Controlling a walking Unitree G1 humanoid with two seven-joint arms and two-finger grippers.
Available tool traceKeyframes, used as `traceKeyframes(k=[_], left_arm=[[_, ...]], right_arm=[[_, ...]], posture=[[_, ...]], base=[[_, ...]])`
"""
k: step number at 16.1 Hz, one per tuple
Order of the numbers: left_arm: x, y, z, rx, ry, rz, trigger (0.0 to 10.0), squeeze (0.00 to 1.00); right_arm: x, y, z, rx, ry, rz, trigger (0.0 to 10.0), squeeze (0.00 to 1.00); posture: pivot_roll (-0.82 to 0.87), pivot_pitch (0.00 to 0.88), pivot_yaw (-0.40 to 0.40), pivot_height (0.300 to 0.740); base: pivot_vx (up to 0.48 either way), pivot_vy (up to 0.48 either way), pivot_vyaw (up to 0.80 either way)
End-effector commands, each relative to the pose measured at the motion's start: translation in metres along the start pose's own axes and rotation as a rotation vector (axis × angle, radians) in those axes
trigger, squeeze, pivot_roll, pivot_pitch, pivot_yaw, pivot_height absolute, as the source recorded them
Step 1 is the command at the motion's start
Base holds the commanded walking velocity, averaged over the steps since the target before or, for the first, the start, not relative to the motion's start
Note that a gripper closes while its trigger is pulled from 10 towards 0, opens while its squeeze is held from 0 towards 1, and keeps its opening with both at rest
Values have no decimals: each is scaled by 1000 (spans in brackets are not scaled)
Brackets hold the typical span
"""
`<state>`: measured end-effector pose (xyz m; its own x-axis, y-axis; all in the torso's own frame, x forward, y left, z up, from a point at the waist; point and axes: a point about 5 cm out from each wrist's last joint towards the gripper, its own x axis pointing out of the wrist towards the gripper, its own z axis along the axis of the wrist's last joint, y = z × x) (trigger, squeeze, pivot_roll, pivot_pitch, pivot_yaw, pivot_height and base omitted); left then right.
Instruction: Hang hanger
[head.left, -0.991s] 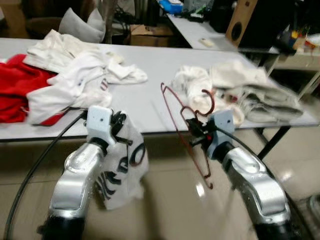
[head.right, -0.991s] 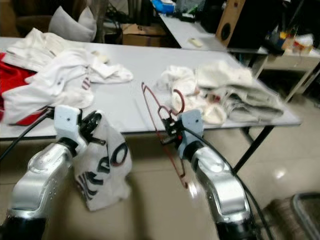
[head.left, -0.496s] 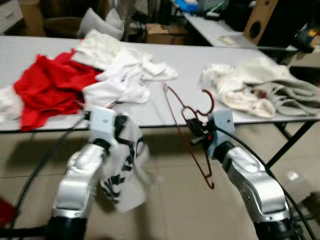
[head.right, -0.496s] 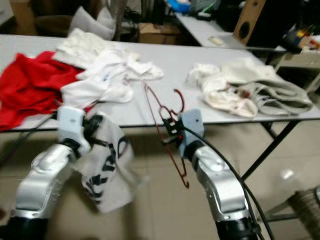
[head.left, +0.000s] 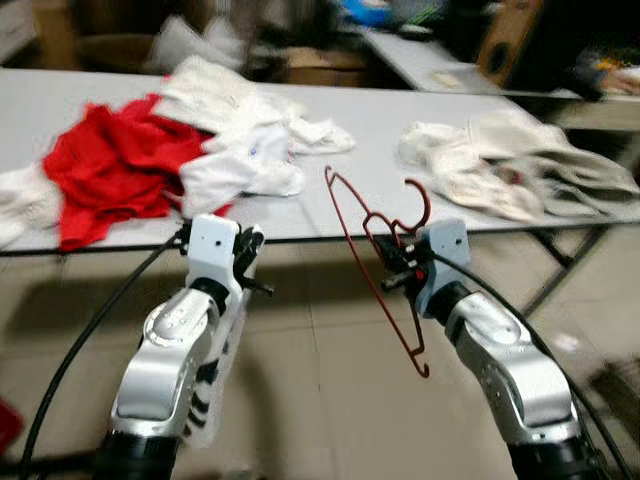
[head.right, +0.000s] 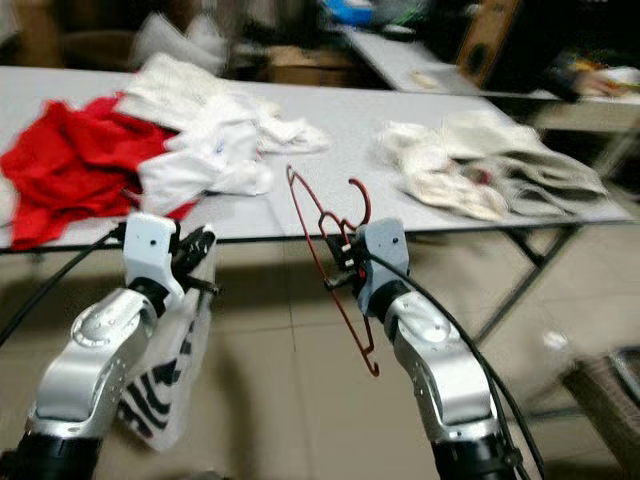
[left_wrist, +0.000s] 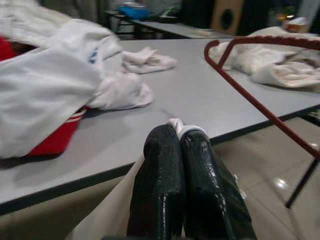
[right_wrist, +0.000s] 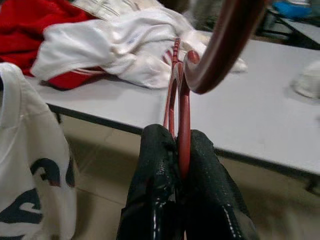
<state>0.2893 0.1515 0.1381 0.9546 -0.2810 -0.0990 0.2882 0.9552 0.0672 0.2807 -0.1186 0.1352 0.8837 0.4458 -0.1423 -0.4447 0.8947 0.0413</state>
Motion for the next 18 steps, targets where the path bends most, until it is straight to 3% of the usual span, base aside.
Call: traceKeyframes(k=[1, 7, 16, 18], left_arm=[[3, -6, 9, -1, -45, -28, 10000, 0], [4, -8, 11, -3, -55, -46, 10000, 0], [4, -11, 12, -16, -67, -69, 10000, 0], [5, -11, 12, -19, -70, -68, 10000, 0]], right_arm=[[-1, -7, 4, -19, -6, -23, 10000, 0], [-1, -7, 4, -23, -10, -20, 10000, 0], [-1, -6, 4, -23, -10, -10, 10000, 0], [-1, -7, 4, -23, -8, -12, 10000, 0]], posture=[[-33, 0, -93, 740], [-34, 0, -89, 740], [-38, 0, -89, 740], [-40, 0, -88, 740]], base=[[0, 0, 0], [0, 0, 0], [293, 0, 0], [334, 0, -638]])
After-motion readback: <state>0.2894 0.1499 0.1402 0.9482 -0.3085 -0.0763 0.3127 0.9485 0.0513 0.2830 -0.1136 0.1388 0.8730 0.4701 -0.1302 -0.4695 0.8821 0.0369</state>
